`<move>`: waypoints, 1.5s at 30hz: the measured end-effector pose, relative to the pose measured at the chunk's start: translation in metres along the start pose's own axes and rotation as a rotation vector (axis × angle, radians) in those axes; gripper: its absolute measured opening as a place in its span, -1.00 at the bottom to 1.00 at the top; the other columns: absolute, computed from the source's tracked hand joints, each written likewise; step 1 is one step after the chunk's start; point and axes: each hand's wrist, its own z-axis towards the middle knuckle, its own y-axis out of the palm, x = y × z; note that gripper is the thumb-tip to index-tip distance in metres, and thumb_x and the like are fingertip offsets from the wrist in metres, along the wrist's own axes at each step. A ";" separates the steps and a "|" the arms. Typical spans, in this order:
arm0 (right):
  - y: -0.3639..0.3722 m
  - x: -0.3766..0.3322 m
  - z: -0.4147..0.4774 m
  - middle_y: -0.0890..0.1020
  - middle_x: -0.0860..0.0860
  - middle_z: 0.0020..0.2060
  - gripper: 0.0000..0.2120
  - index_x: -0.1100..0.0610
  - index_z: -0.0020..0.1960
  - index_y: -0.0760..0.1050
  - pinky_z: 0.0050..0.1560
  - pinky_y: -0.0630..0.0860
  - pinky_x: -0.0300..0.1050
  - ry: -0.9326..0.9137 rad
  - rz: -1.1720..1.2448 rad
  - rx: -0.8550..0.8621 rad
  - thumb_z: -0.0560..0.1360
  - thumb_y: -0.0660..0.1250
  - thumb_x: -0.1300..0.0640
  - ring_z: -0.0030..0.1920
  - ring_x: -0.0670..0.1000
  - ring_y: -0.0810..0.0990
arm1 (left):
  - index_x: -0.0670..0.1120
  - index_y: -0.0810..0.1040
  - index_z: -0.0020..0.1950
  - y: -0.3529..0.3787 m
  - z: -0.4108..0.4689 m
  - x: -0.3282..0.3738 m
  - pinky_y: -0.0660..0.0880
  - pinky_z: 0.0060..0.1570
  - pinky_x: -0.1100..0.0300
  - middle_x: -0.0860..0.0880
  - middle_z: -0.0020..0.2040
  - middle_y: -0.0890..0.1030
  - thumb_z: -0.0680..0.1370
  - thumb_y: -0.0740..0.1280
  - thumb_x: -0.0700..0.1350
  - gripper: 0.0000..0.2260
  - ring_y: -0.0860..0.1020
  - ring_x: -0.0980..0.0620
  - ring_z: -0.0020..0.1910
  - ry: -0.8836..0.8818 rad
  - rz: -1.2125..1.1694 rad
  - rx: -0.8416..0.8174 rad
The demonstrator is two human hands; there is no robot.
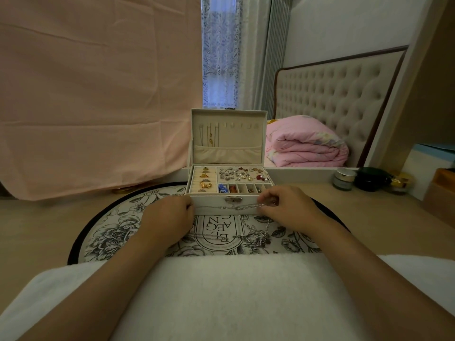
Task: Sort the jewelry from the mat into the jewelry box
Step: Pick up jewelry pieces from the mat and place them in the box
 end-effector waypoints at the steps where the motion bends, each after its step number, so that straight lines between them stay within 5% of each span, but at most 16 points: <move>1: -0.002 0.000 -0.001 0.63 -0.23 -0.12 -0.81 -0.16 -0.04 0.65 -0.08 0.54 -0.19 0.007 -0.039 0.007 0.39 0.52 -0.17 -0.07 -0.22 0.58 | 0.04 0.60 0.08 0.001 0.000 -0.002 0.38 -0.27 0.18 0.04 -0.06 0.63 0.64 0.14 -0.01 -0.76 0.49 0.05 -0.19 -0.007 0.017 -0.004; 5: -0.005 -0.002 -0.001 0.63 -0.22 -0.16 -0.74 -0.14 -0.16 0.66 -0.12 0.53 -0.15 0.015 -0.044 -0.043 0.33 0.51 -0.30 -0.09 -0.20 0.57 | 0.04 0.63 0.07 0.003 0.002 -0.004 0.37 -0.26 0.19 0.03 -0.07 0.64 0.62 0.17 -0.04 -0.77 0.49 0.05 -0.19 -0.028 0.059 -0.049; 9: -0.008 0.003 0.000 0.68 -0.18 -0.23 -0.92 -0.11 -0.20 0.68 -0.05 0.61 -0.09 0.006 0.016 -0.099 0.42 0.51 -0.09 -0.16 -0.16 0.63 | 0.00 0.66 0.04 0.005 0.003 -0.004 0.43 -0.23 0.19 0.03 -0.12 0.61 0.59 0.20 -0.05 -0.77 0.51 0.04 -0.19 -0.030 0.108 -0.072; 14: -0.012 0.009 0.003 0.60 -0.17 -0.22 -0.88 -0.04 -0.20 0.60 -0.21 0.44 -0.15 0.046 -0.309 -0.018 0.48 0.36 -0.02 -0.14 -0.08 0.57 | -0.03 0.64 0.01 0.001 0.004 -0.002 0.45 -0.22 0.17 0.03 -0.17 0.57 0.55 0.23 -0.10 -0.81 0.51 0.02 -0.21 -0.039 0.233 -0.106; 18: -0.011 0.010 0.003 0.64 -0.08 -0.14 -0.83 0.00 -0.11 0.60 -0.11 0.55 -0.12 0.125 -0.453 -0.117 0.43 0.31 -0.05 -0.10 -0.01 0.60 | -0.05 0.59 0.00 -0.007 0.002 -0.002 0.42 -0.22 0.17 0.04 -0.22 0.47 0.55 0.26 -0.11 -0.87 0.47 0.02 -0.22 -0.060 0.297 -0.109; 24: -0.002 -0.006 0.000 0.67 -0.08 -0.10 -0.83 -0.03 -0.04 0.66 -0.08 0.60 -0.10 -0.024 -0.662 -0.119 0.46 0.32 0.00 -0.09 0.00 0.62 | 0.01 0.60 0.14 -0.006 -0.002 0.010 0.47 -0.07 0.21 0.04 0.04 0.59 0.57 0.28 -0.04 -0.82 0.54 0.03 0.02 0.202 -0.005 0.012; 28: 0.000 -0.007 0.002 0.67 -0.11 0.08 -0.71 -0.11 0.16 0.65 0.09 0.60 -0.04 -0.145 -0.542 -0.196 0.53 0.32 0.15 0.08 -0.02 0.61 | 0.04 0.59 0.29 0.003 -0.008 0.028 0.39 0.23 0.25 0.09 0.25 0.57 0.62 0.30 -0.09 -0.74 0.50 0.09 0.24 0.475 -0.279 -0.077; 32: 0.006 0.002 0.005 0.69 -0.10 0.03 -0.79 -0.06 0.13 0.68 0.10 0.60 -0.02 -0.148 -0.470 -0.267 0.53 0.38 0.08 0.04 -0.04 0.62 | 0.02 0.48 0.44 0.020 -0.006 0.035 0.39 0.30 0.18 0.03 0.33 0.55 0.65 0.25 -0.08 -0.66 0.48 0.02 0.29 0.499 -0.267 -0.170; 40: -0.009 0.011 0.002 0.67 -0.09 -0.13 -0.97 -0.01 -0.08 0.66 -0.12 0.54 -0.25 -0.071 -0.169 -0.276 0.53 0.44 0.08 -0.13 -0.13 0.62 | -0.06 0.60 0.10 0.022 -0.001 0.031 0.51 0.05 0.09 0.00 0.07 0.53 0.64 0.23 -0.13 -0.84 0.52 0.00 0.05 0.380 -0.162 -0.092; 45: -0.009 0.017 0.005 0.74 0.04 -0.14 -0.87 0.10 -0.03 0.52 0.06 0.63 0.07 0.028 0.296 -0.228 0.65 0.25 0.12 -0.10 0.03 0.71 | -0.09 0.48 -0.04 0.005 -0.005 0.029 0.51 -0.01 0.05 -0.03 -0.04 0.58 0.64 0.13 -0.19 -0.84 0.54 -0.03 -0.05 0.029 -0.703 -0.048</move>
